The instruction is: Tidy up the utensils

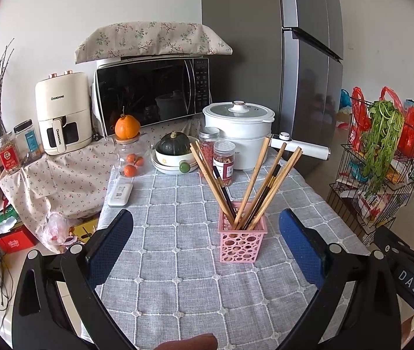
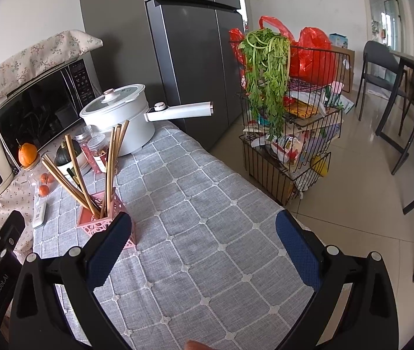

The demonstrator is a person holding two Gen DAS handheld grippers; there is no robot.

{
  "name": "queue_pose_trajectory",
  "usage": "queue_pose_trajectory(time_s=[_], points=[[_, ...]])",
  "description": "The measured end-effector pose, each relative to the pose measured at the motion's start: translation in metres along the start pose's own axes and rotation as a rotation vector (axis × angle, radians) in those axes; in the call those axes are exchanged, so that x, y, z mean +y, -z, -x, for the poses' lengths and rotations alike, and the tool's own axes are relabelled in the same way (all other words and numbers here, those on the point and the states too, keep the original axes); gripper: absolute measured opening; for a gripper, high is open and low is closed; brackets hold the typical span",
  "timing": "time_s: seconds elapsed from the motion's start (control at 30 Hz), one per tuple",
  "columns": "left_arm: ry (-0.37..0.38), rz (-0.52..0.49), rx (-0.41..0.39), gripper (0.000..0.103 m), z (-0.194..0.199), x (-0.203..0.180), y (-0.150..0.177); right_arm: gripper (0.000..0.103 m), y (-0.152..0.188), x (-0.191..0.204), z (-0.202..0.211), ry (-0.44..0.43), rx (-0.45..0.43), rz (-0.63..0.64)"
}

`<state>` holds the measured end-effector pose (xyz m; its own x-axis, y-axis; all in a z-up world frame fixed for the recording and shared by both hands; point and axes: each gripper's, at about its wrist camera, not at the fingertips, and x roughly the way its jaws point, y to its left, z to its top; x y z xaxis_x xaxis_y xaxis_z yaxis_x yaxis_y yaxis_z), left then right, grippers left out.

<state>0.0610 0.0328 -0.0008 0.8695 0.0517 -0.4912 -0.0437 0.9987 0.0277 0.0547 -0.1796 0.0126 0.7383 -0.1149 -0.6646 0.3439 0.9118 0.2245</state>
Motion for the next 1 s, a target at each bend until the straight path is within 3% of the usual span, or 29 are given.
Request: queue_pose_trajectory(time_s=[0.8, 0.9, 1.0], points=[[-0.004, -0.003, 0.007, 0.095, -0.0039, 0.0022, 0.0006, 0.096, 0.0029, 0.0031, -0.0037, -0.007, 0.018, 0.006], [0.006, -0.017, 0.006, 0.074, -0.0057, 0.0002, 0.0023, 0.096, 0.0034, 0.0034, -0.0041, -0.008, 0.022, 0.007], [0.005, -0.026, -0.004, 0.072, -0.005, -0.0004, 0.0025, 0.096, 0.0051, 0.0037, -0.0048, -0.007, 0.026, 0.006]])
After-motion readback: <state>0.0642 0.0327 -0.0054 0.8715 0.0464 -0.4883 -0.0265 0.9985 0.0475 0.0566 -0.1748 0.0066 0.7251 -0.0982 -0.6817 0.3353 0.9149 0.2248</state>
